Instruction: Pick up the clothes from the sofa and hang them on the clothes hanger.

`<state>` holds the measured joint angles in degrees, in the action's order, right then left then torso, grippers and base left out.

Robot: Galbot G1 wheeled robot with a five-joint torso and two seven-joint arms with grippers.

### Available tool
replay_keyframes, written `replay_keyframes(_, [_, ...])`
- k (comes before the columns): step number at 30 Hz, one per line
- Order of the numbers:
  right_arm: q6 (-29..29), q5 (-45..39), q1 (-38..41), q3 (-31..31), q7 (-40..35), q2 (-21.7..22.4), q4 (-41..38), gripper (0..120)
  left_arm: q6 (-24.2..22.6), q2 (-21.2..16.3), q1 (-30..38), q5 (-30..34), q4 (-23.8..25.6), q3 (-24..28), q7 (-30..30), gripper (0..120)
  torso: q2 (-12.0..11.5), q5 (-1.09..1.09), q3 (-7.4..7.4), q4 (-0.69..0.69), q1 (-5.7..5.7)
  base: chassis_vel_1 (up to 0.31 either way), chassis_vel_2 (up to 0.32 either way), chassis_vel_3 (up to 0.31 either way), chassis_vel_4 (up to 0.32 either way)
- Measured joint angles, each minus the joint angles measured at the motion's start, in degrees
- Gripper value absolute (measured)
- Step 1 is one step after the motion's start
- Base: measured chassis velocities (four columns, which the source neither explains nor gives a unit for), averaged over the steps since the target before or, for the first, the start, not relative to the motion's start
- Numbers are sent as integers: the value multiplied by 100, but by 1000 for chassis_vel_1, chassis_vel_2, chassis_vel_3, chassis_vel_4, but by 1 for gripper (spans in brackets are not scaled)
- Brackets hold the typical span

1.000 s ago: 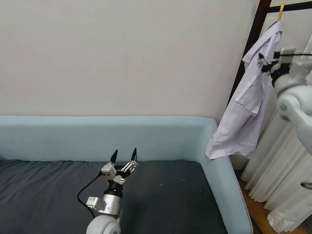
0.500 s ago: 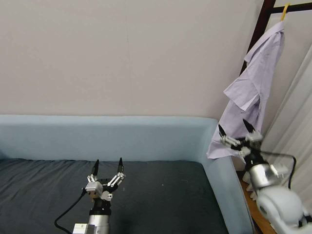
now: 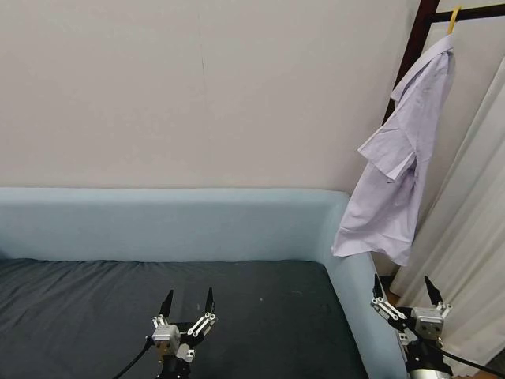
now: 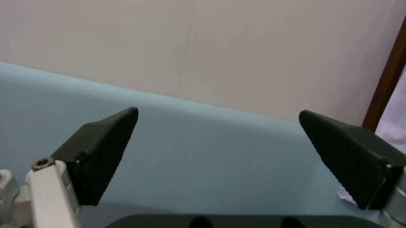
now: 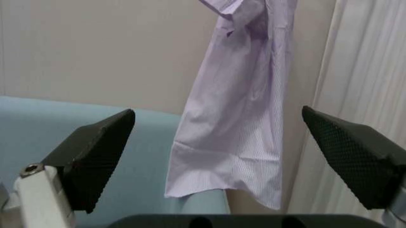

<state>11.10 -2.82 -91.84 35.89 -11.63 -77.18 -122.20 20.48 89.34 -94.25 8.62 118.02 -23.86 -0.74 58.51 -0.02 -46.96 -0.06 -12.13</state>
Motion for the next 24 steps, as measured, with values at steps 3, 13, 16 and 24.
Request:
replay_keyframes(3, [-2,-12,16,-10,-1,6,6,100,0,-3,5,5,-1,1,0,100,0,0,0,0,0,0,0,0,0])
replay_keyframes(13, [-18,-45,60,-30,-6,26,26,100,0,-12,19,19,-13,6,2,100,0,0,0,0,0,0,0,0,0])
replay_keyframes(16, [-22,-51,66,-33,-7,29,29,100,0,-13,21,23,-16,8,2,100,0,1,0,-1,0,0,0,0,0])
replay_keyframes(24, [-30,-59,76,-38,-9,34,33,100,0,-16,24,27,-19,10,3,100,0,1,0,0,0,0,0,0,0])
